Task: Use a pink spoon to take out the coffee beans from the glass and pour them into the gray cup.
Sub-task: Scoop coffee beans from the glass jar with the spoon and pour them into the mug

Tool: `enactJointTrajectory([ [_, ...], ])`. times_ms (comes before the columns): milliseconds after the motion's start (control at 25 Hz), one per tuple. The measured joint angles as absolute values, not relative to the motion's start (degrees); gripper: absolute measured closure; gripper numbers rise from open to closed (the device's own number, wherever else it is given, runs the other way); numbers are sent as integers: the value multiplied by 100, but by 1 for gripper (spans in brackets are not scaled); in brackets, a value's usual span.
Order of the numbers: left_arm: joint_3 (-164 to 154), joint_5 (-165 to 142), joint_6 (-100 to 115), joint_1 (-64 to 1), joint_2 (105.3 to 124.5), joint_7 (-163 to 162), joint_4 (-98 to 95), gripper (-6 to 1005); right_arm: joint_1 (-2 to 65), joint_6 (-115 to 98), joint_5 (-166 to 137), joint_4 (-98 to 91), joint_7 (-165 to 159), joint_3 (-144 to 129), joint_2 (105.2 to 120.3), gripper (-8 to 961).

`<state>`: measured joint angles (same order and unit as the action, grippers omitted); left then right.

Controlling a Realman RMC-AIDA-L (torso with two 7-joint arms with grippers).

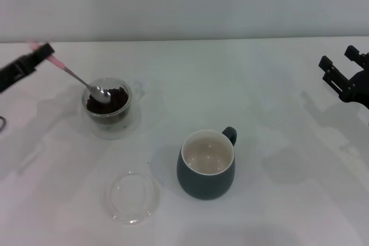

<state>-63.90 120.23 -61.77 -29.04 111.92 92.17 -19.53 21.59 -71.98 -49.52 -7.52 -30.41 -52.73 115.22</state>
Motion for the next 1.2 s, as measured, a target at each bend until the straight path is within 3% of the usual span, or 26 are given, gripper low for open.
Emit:
enactJointTrajectory([
  [200, -6388, 11885, -5753, -3012, 11449, 9587, -1960, 872, 2159, -7199, -4949, -690, -3041, -5273, 11523, 285],
  [600, -6380, 11932, -5421, -3045, 11687, 8750, -1903, 872, 2137, -7257, -4941, -620, -3041, -5273, 11522, 285],
  [1200, -6000, 11945, -5894, -2616, 11692, 7305, -1913, 873, 2141, -7269, -4939, -613, -3041, -5273, 11522, 284],
])
